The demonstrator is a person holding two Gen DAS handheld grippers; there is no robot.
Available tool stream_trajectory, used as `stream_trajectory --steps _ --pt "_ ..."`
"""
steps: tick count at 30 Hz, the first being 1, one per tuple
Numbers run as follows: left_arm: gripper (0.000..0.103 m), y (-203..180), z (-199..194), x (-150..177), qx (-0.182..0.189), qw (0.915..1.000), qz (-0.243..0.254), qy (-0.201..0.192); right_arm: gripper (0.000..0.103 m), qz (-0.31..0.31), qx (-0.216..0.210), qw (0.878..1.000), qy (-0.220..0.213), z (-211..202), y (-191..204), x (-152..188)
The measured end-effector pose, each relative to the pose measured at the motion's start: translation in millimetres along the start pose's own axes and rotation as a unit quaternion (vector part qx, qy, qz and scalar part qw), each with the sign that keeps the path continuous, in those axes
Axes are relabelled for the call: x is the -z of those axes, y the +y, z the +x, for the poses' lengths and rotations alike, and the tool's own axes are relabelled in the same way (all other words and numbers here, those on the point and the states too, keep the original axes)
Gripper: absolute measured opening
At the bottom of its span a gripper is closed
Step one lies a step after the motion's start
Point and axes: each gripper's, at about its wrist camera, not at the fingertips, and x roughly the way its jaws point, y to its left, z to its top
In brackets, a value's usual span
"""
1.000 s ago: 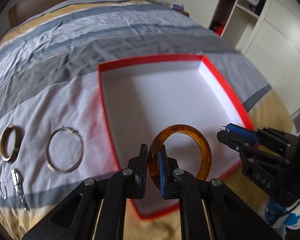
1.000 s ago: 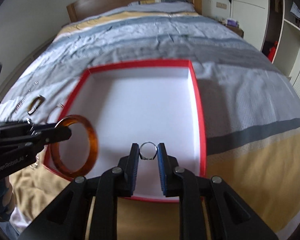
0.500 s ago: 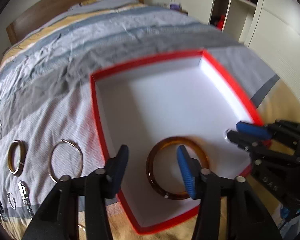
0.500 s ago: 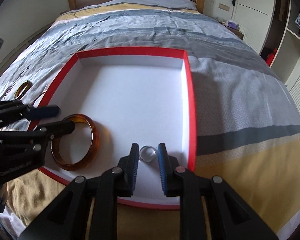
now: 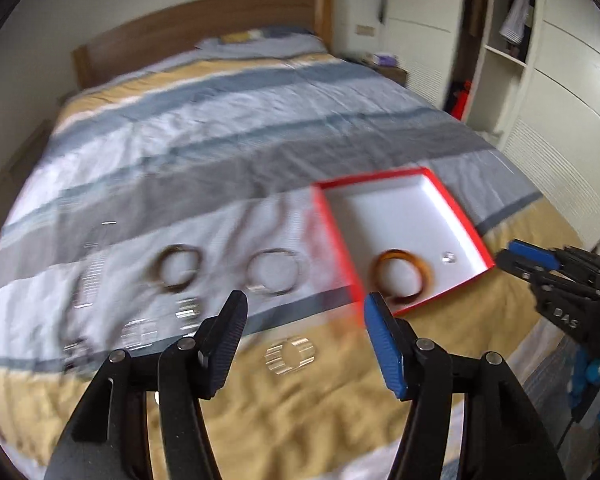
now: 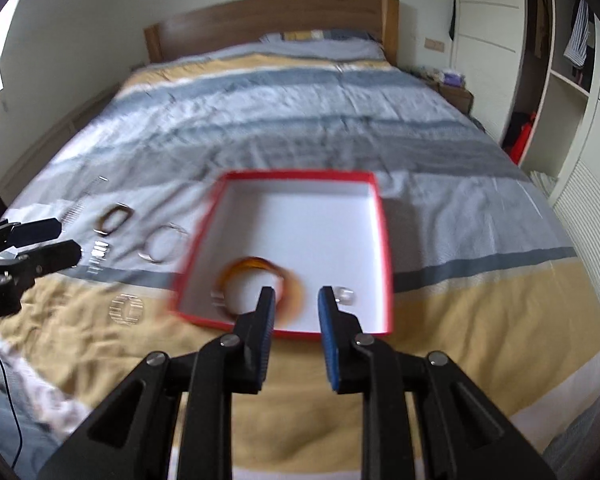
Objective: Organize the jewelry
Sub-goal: 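Grasp a small gold ring with the left tool while the right tool grasps the twisted silver bangle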
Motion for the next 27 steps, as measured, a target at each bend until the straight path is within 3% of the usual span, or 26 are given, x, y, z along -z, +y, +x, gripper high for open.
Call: stream_trajectory --steps 5,11,13,16,27 --pt "0.078 64.5 -79.3 16.2 -0.054 0.9973 -0.026 -0.042 0.024 -0.019 -0.034 0.999 -0.03 -40.6 53.9 0.5" --pt "0.078 123.1 -115.2 51.3 -0.084 0.9935 -0.06 -0.048 0.03 -0.047 -0.071 0.996 -0.031 -54.6 115.8 14.6" --pt "0.066 135.3 -106.7 66.4 -0.089 0.9927 -0.073 -0.037 0.03 -0.054 -0.08 0.995 -0.024 -48.2 130.1 21.4" --pt "0.058 145.5 -83.5 86.7 -0.085 0.9922 -0.089 -0.016 0.03 -0.062 -0.097 0.993 -0.007 -31.0 147.4 30.8" --pt "0.058 153.3 15.8 123.7 -0.033 0.9902 -0.133 0.028 0.032 -0.055 -0.126 0.988 0.063 66.0 170.5 44.3"
